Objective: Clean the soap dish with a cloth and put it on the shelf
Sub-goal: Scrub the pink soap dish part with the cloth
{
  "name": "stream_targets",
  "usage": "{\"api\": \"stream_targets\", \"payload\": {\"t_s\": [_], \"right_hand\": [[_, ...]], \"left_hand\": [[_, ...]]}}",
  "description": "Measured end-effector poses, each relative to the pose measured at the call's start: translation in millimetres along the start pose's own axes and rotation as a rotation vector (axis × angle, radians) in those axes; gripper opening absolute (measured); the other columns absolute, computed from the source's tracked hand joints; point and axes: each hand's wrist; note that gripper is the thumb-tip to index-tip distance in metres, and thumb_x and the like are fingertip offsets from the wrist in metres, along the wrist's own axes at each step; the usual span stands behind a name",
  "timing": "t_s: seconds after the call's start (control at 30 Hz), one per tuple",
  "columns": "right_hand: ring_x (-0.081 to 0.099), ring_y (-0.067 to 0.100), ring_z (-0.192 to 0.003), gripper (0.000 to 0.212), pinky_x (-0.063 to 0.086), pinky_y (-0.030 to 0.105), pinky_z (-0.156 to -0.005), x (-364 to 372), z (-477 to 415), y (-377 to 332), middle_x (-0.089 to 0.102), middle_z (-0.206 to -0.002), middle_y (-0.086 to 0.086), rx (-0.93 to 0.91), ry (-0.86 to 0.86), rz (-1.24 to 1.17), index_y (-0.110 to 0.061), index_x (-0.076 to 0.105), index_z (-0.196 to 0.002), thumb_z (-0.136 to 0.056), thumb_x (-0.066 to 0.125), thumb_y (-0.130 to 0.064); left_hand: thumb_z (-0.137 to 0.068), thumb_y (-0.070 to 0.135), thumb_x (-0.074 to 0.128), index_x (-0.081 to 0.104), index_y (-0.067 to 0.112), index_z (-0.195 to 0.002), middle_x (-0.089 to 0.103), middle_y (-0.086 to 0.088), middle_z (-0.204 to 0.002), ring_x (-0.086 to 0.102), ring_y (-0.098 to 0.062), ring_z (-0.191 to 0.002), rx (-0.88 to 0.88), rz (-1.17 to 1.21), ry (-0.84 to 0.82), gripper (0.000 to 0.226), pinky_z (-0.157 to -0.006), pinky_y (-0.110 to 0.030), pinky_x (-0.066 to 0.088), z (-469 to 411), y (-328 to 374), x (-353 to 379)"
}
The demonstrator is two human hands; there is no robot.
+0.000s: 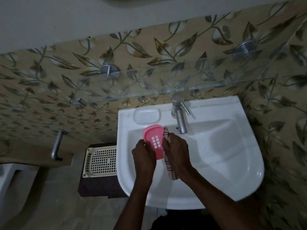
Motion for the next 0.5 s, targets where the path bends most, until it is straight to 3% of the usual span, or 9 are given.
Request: {"api": "stream_targets", "payload": {"t_s": [0.1, 0.17, 0.27, 0.37, 0.47, 0.5], "right_hand": [[0.067, 0.030, -0.079, 0.024, 0.056, 0.041, -0.072, 4.2, 0.7, -3.3, 0.071, -0.088, 0.017, 0.045, 0.033, 0.032, 0.001, 0.065, -0.094, -0.097, 0.054, -0.020], [0.066, 0.030, -0.077, 0.024, 0.053, 0.034, -0.068, 6.4, 3.0, -3.6, 0.071, -0.084, 0.016, 0.149, 0.021, -0.008, 0.001, 0.067, -0.090, -0.096, 0.055, -0.018], [0.056, 0.020, -0.056, 0.027, 0.036, 0.010, -0.048, 1.6, 7.0, -0.2, 0.060, -0.061, 0.009, 0.293, 0.029, -0.187, -0.003, 0.058, -0.066, -0.091, 0.059, -0.012], [0.050, 0.018, -0.050, 0.031, 0.033, 0.010, -0.039, 2.0, 2.4, 5.4, 0.051, -0.053, 0.004, 0.516, -0.057, -0.362, -0.006, 0.052, -0.056, -0.086, 0.062, -0.008], [0.059, 0.023, -0.056, 0.025, 0.045, 0.027, -0.052, 3.7, 0.7, 9.6, 0.057, -0.060, 0.010, 0.668, -0.179, -0.513, -0.010, 0.052, -0.060, -0.082, 0.063, -0.012], [0.058, 0.023, -0.055, 0.022, 0.044, 0.027, -0.052, 2.7, 0.6, 12.4, 0.058, -0.061, 0.011, 0.653, -0.212, -0.489, -0.009, 0.054, -0.062, -0.082, 0.063, -0.014]], "left_hand": [[-0.101, 0.013, 0.043, 0.061, -0.002, -0.092, 0.059, -0.007, -0.081, 0.052, -0.015, -0.063, -0.115, 0.054, 0.066, 0.025, -0.047, -0.014, 0.030, 8.8, 6.0, 6.1], [-0.102, 0.014, 0.041, 0.059, 0.001, -0.088, 0.058, -0.005, -0.079, 0.056, -0.022, -0.069, -0.161, 0.114, 0.125, 0.026, -0.049, -0.022, 0.032, 16.7, 7.1, 13.0], [-0.102, 0.014, 0.042, 0.054, 0.006, -0.084, 0.057, -0.004, -0.076, 0.054, -0.023, -0.069, -0.150, 0.182, 0.188, 0.024, -0.058, -0.029, 0.035, 16.1, 6.1, 18.5], [-0.102, 0.015, 0.043, 0.054, 0.009, -0.084, 0.059, -0.002, -0.077, 0.053, -0.018, -0.068, -0.154, 0.242, 0.188, 0.023, -0.059, -0.028, 0.035, 17.8, 2.9, 19.6], [-0.101, 0.019, 0.043, 0.060, 0.006, -0.086, 0.067, -0.008, -0.082, 0.063, -0.028, -0.077, -0.227, 0.344, 0.106, 0.026, -0.067, -0.036, 0.049, 15.2, -11.9, 28.0], [-0.100, 0.019, 0.043, 0.061, 0.005, -0.088, 0.068, -0.010, -0.082, 0.065, -0.031, -0.078, -0.250, 0.407, 0.060, 0.026, -0.069, -0.038, 0.054, 14.5, -17.1, 31.9]]}}
Point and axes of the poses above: each hand's wrist, its own z-axis away from the middle knuckle, its own x-axis out of the palm, y = z × x
